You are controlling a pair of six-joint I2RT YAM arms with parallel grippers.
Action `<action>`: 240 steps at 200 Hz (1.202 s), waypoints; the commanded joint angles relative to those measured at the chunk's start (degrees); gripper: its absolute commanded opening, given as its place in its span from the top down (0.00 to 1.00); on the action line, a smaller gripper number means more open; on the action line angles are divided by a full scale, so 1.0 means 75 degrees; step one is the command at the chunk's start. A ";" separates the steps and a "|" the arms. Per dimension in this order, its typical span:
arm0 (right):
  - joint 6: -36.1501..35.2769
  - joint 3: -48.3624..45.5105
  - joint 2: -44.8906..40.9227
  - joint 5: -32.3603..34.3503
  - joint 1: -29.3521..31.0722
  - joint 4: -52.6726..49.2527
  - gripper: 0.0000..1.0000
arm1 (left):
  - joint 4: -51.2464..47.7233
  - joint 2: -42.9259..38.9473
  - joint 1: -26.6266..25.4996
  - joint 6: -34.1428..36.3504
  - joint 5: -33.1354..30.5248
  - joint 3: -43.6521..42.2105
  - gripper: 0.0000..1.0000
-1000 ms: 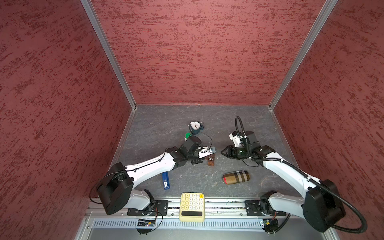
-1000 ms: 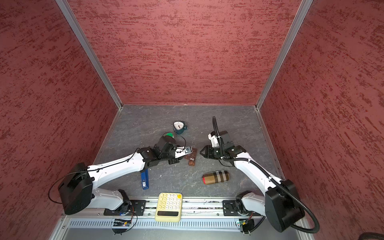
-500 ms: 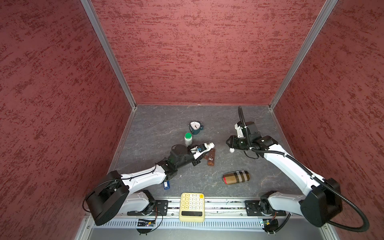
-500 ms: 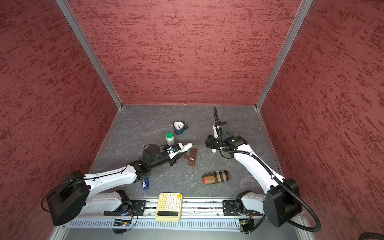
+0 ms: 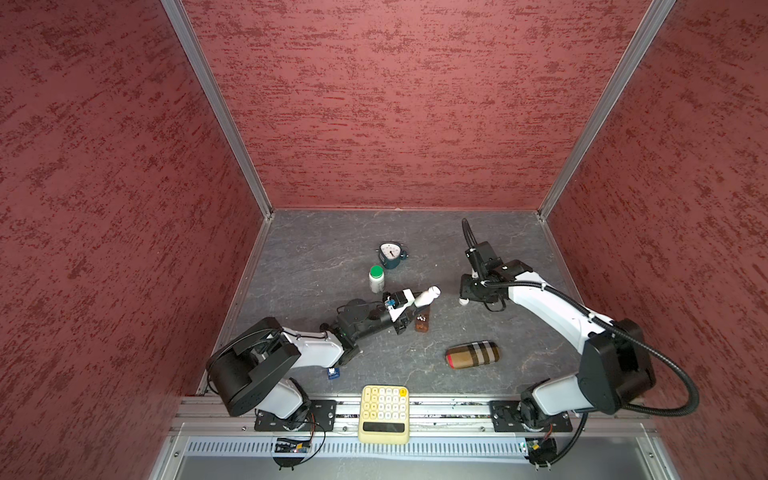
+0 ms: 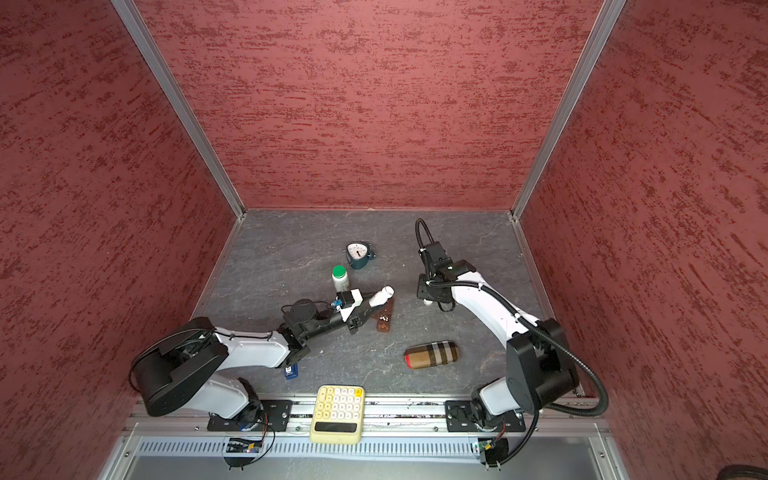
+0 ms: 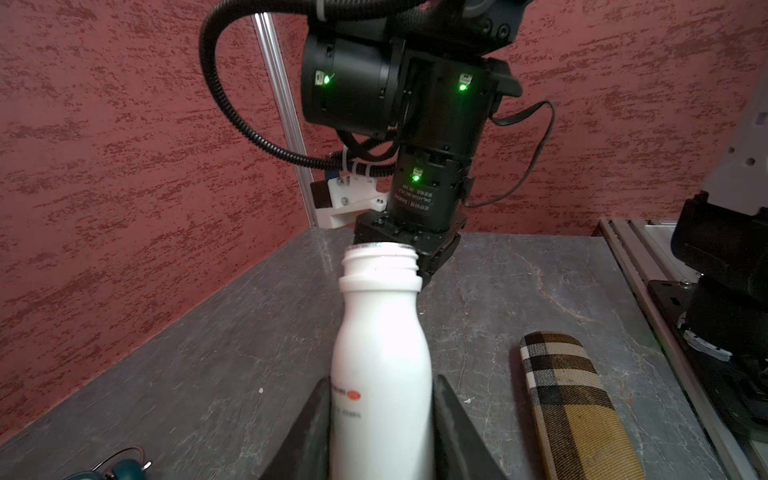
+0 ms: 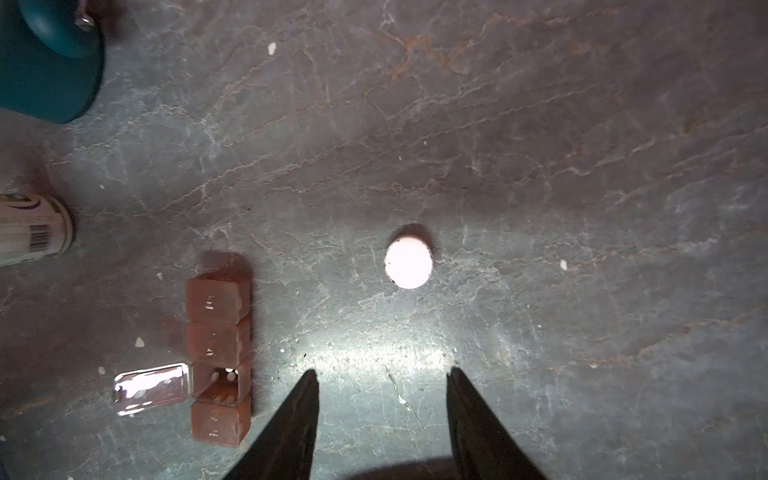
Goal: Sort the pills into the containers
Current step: 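Raise the white bottle upright with the left gripper while right moves toward the cap, then lower the right gripper over the white cap and close on it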
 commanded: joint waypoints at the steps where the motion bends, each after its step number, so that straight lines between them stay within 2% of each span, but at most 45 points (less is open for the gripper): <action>1: 0.0349 0.0216 0.0161 0.0302 0.0041 -0.0020 0.49 | 0.0828 0.0230 -0.0099 -0.0228 0.0250 0.0051 1.00; 41: 0.0490 0.0464 0.0778 0.0383 0.0036 -0.0082 0.49 | 0.1277 0.0498 -0.0137 -0.0361 0.0296 -0.0058 1.00; 98: 0.0561 0.1104 0.1864 0.0356 -0.0065 -0.0375 0.49 | 0.1281 0.0282 -0.0080 -0.0374 0.0291 -0.0328 1.00; 172: 0.0471 0.1202 0.2465 0.0190 -0.0377 -0.0414 0.47 | 0.1051 -0.0014 -0.0067 -0.0317 0.0296 -0.0516 1.00; 240: 0.0294 0.1360 0.2831 0.0062 -0.0428 -0.0391 0.51 | 0.1057 0.0055 -0.0079 -0.0318 0.0316 -0.0451 1.00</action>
